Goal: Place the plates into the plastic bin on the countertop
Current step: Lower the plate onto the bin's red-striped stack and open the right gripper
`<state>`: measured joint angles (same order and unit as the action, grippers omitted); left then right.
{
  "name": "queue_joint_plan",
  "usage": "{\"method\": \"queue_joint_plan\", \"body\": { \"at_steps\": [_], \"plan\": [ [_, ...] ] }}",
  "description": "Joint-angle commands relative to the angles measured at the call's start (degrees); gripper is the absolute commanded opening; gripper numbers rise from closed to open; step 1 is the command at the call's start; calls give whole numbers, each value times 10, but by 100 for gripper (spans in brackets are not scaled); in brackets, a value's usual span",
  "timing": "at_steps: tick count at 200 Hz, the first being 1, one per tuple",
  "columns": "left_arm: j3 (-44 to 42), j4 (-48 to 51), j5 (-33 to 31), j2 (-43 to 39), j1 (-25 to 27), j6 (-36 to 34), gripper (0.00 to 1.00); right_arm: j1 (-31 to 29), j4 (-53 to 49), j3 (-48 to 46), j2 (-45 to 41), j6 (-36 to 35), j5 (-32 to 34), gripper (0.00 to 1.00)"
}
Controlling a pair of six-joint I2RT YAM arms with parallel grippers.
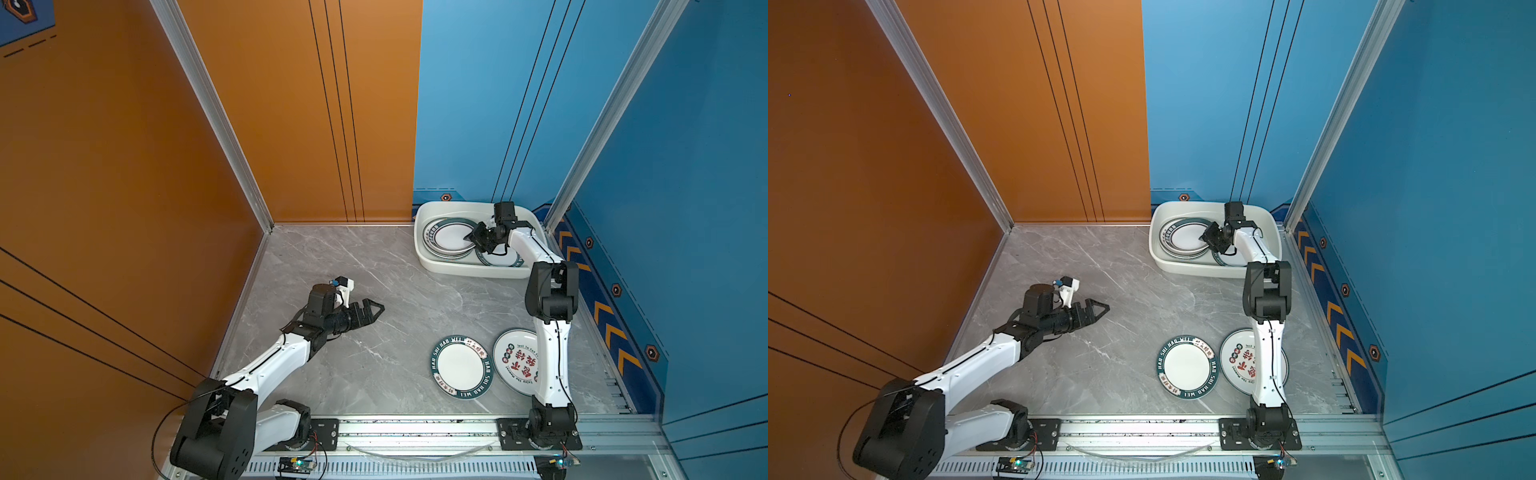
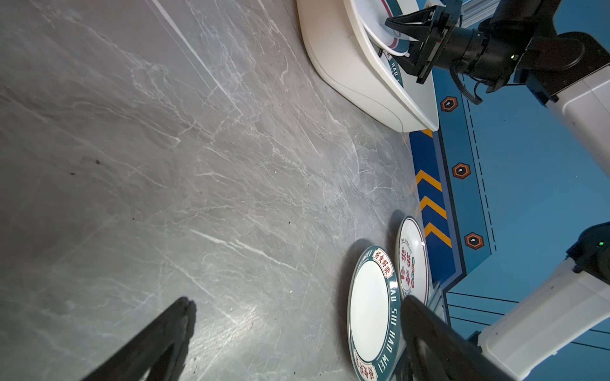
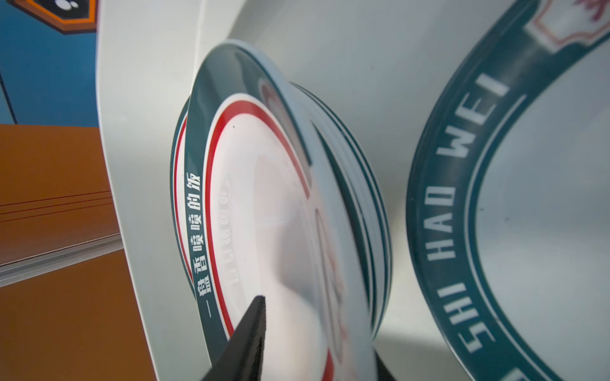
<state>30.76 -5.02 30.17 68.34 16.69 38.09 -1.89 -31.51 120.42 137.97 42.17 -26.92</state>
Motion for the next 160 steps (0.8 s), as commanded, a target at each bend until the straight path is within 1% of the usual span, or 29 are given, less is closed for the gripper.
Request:
{"method": "queue_joint_plan", "body": {
  "at_steps": [1,54,132,160],
  "plan": [
    [-6,11,-10,-1,6,-17,99,-7,-37,21,-3,-35,23,40],
    [0,28,-17,-3,17,-26,100,-15,-86,24,-20,-82,64,45],
    [2,37,-22,-7,25,-29,99,-18,-114,22,-46,-113,97,46],
    [1,40,-26,-9,28,-31,100,-18,-117,18,-54,-116,97,46]
  ]
}}
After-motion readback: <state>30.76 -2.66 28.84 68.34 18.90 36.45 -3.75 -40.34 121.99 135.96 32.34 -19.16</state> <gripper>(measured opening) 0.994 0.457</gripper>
